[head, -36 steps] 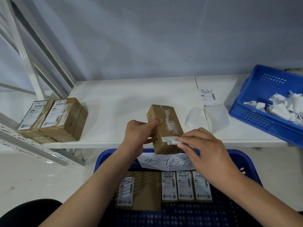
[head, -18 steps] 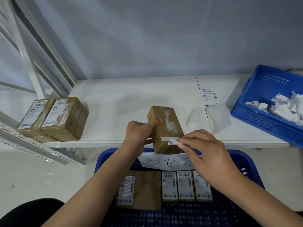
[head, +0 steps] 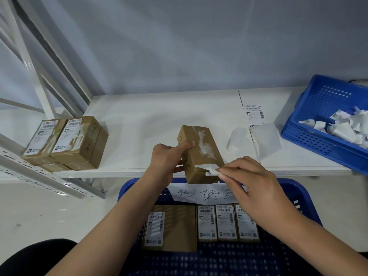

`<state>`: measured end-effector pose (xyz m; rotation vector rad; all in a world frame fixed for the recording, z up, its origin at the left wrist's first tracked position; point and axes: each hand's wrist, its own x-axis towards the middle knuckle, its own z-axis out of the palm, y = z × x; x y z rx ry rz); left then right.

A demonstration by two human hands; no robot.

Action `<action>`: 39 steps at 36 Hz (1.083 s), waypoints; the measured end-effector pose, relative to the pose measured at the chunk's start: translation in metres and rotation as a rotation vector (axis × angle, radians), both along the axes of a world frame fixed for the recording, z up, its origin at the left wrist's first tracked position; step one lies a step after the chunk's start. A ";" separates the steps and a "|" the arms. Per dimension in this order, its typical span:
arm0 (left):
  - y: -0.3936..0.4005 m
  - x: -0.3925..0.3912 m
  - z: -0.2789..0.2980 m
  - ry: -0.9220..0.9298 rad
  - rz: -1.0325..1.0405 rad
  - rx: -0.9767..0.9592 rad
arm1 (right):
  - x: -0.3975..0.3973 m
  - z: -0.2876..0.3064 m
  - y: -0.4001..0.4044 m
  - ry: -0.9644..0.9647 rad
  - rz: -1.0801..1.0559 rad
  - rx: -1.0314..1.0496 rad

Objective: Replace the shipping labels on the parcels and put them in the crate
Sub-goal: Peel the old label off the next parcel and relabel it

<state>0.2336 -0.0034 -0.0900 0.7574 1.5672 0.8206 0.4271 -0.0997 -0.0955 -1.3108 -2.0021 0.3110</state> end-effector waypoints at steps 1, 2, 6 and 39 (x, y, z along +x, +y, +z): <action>0.000 0.000 0.001 0.000 0.001 -0.004 | 0.000 0.000 0.000 -0.004 0.005 0.003; 0.000 -0.001 0.001 -0.002 0.004 -0.008 | 0.000 0.001 0.000 -0.008 0.012 0.004; 0.000 -0.003 0.002 -0.013 -0.005 -0.024 | 0.001 0.004 -0.002 0.000 0.011 0.018; 0.001 -0.015 0.015 -0.253 -0.094 0.060 | 0.030 0.039 0.000 0.214 -0.253 -0.248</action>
